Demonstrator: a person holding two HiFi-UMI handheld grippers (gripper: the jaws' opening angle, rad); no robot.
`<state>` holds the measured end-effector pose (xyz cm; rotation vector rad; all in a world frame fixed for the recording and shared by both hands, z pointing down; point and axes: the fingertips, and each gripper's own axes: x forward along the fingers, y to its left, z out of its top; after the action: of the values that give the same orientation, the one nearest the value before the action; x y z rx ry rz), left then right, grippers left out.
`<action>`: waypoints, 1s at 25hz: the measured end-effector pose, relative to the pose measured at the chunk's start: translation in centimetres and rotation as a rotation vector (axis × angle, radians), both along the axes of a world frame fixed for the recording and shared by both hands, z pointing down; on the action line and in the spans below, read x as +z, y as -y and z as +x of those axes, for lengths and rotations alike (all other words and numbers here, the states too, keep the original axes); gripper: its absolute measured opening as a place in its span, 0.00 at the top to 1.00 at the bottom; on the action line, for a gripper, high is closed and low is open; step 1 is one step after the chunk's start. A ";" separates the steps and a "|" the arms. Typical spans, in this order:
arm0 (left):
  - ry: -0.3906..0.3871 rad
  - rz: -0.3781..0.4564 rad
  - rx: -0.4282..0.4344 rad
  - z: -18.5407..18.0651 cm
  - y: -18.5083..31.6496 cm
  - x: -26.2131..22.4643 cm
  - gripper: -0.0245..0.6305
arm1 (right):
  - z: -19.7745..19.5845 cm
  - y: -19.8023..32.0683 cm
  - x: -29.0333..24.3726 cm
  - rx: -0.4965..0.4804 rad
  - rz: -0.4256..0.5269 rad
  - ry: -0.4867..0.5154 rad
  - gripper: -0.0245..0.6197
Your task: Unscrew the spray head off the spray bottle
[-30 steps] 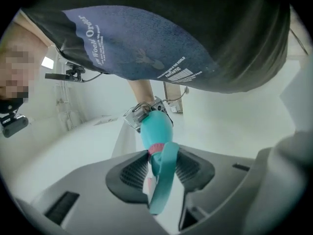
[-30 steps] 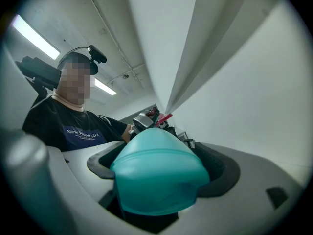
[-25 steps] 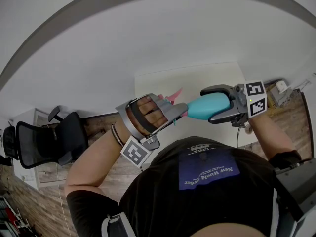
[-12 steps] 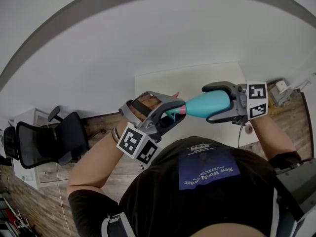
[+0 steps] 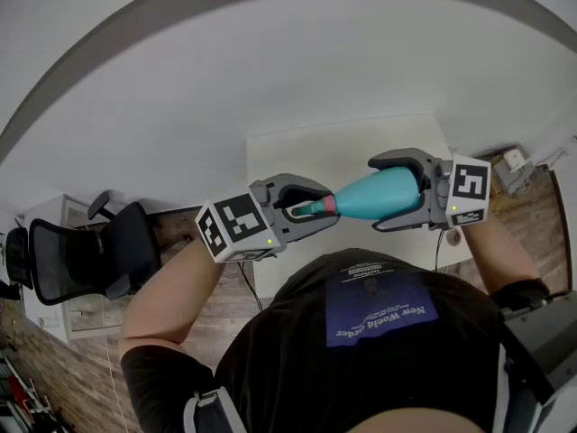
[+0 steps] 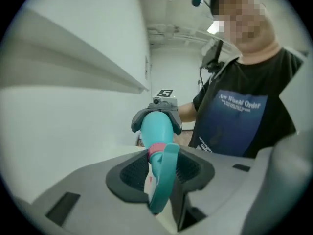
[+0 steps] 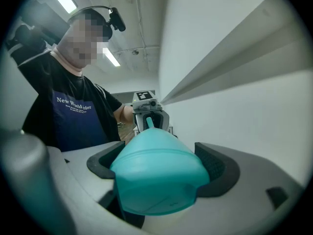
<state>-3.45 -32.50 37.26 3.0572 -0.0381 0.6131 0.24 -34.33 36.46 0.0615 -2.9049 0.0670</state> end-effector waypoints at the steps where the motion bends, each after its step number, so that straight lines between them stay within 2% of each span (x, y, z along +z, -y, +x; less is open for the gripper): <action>1: -0.013 -0.072 -0.004 -0.1 0.0 0.1 0.74 | -0.1 -0.1 0.1 -0.002 0.012 -0.007 0.27; 5: -0.047 -0.272 -0.009 -0.3 0.1 0.8 0.74 | -0.3 -0.3 0.3 -0.013 0.071 -0.039 0.27; 9: -0.118 -0.495 -0.011 -0.5 0.1 1.1 0.74 | -0.3 -0.9 0.6 -0.033 0.142 -0.092 0.27; 11: -0.147 -0.576 -0.010 -0.5 0.1 1.4 0.74 | -0.3 -1.2 0.9 -0.043 0.179 -0.125 0.27; 16: -0.197 -0.676 0.003 -0.5 -0.1 2.0 0.74 | -0.2 -1.4 1.2 -0.052 0.220 -0.153 0.27; 21: -0.202 -0.705 0.017 -0.6 -0.2 2.2 0.74 | -0.3 -1.6 1.2 -0.072 0.300 -0.215 0.27; 25: -0.253 -0.794 0.029 -0.7 -0.3 1.8 0.74 | -0.2 -1.8 1.0 -0.071 0.358 -0.254 0.27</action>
<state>-4.13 -32.22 39.03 2.3315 0.2038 0.1630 0.07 -32.52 37.47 0.0254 -2.6267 -0.4401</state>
